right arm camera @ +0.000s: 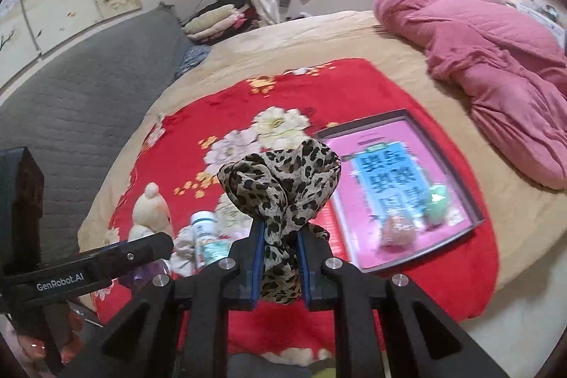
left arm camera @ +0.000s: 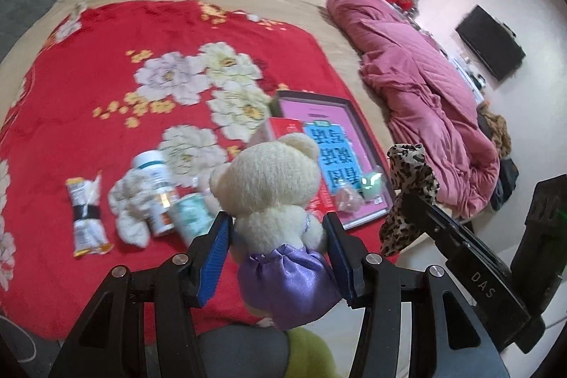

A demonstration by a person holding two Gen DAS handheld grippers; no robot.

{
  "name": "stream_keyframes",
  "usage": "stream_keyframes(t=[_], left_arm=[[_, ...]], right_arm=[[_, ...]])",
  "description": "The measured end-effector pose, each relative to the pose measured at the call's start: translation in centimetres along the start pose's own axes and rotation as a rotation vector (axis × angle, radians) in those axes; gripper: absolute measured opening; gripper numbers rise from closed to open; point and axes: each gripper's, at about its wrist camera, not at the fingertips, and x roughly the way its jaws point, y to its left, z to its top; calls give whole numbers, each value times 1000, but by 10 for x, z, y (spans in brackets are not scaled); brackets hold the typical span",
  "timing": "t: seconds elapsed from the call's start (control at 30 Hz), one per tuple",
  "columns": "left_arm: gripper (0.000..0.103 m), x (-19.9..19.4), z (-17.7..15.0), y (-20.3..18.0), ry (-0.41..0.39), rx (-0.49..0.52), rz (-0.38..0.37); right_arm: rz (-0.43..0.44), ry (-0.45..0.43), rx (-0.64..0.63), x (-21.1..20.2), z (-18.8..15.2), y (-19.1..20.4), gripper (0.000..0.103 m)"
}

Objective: Organize soft objects
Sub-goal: 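Carry the teddy bear and leopard scrunchie over the pink book box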

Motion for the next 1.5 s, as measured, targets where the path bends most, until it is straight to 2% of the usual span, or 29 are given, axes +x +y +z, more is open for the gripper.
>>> stream_keyframes(t=[0.23,0.53,0.97,1.2,1.5], left_arm=[[55,35,8,-52,46,54,-42],[55,62,26,-98,95,139,-56],[55,112,54,-134,159,201,-54],[55,146,55,-146,194,233,-61],[55,195,54,-151,251,238,-19]], right_arm=[[-54,-49,58,-25,17,-52,17],[-87,-71,110,-33,37,-86,17],[-147,-84,185,-28,59,-127,17],[-156,-77,240,-14,57,-152,17],[-178,-29,278,10,51,-178,17]])
